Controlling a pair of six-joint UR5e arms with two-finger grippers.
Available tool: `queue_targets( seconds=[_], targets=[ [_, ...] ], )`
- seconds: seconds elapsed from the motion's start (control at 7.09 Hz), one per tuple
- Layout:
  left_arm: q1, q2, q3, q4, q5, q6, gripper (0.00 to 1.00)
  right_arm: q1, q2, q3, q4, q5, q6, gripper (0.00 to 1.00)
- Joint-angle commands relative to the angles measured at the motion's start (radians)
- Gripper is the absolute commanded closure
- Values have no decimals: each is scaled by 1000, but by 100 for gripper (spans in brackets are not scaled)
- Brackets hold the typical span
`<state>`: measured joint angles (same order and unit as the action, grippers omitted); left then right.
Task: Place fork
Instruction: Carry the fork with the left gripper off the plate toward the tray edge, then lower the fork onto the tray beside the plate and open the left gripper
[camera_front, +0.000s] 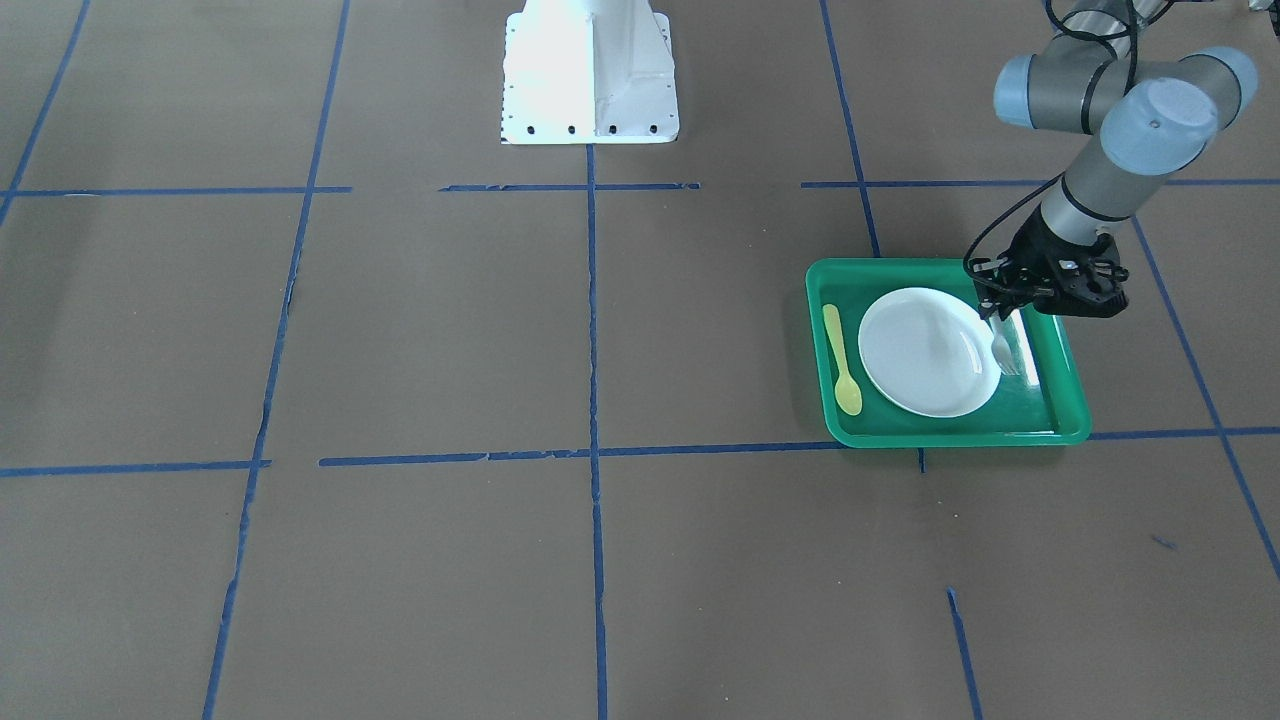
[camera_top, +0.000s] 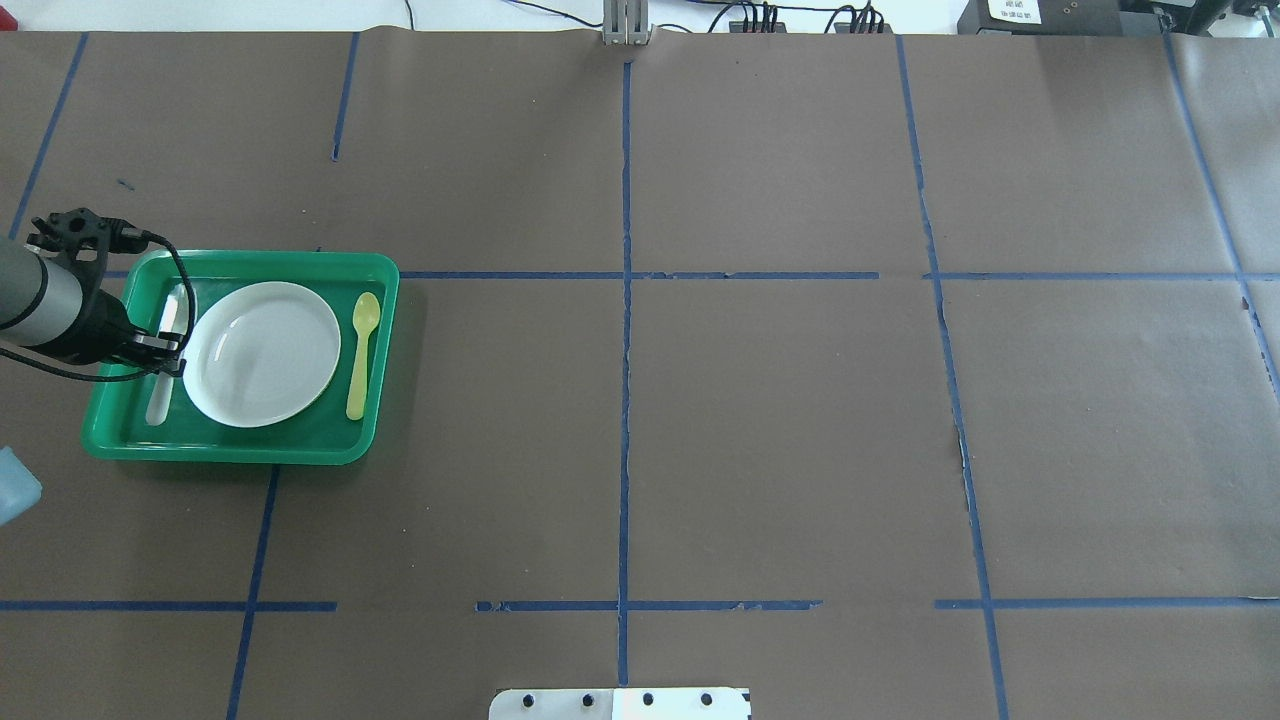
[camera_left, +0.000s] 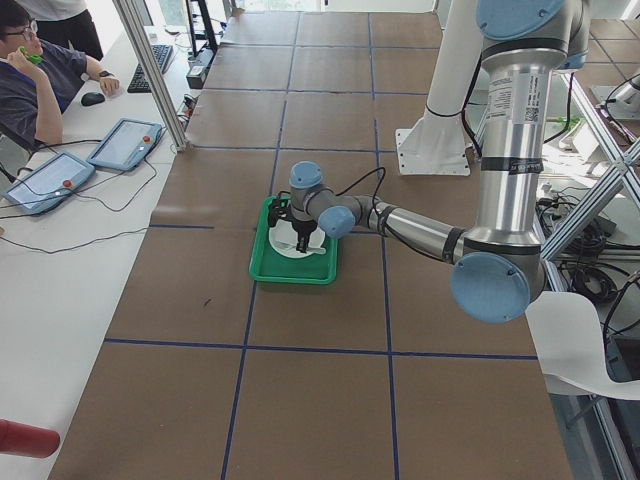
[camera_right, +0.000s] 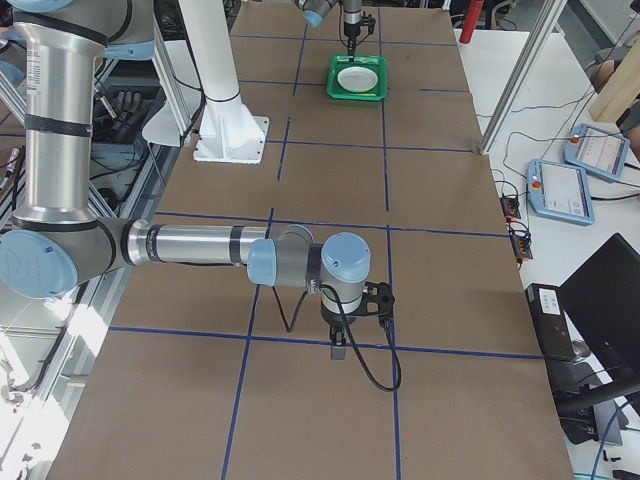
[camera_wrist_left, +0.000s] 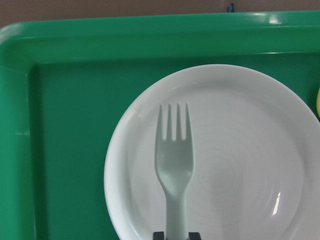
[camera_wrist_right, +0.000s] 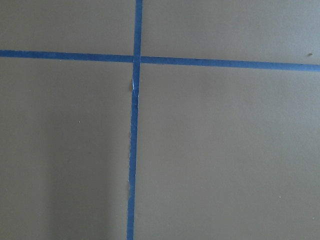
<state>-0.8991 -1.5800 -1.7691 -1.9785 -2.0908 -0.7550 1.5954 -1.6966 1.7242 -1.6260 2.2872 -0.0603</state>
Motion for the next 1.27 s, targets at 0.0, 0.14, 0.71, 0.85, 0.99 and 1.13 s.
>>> queue_targets(
  seconds=[0.0,0.14,0.71,0.85,0.99,1.13],
  targets=[
    [-29,15,26,-2,0,59,100,0,0,0,0,0,-1,0],
    [-23,2,58,-2,2,51,100,0,0,0,0,0,0,0],
    [-18,-49,126,-3,17,31,100,0,0,0,0,0,0,0],
    [-17,-52,126,-3,15,14,100,0,0,0,0,0,0,0],
    [-17,-52,126,-3,12,16,87,0,0,0,0,0,0,0],
    [-17,-54,126,-3,9,23,51,0,0,0,0,0,-1,0]
  ],
)
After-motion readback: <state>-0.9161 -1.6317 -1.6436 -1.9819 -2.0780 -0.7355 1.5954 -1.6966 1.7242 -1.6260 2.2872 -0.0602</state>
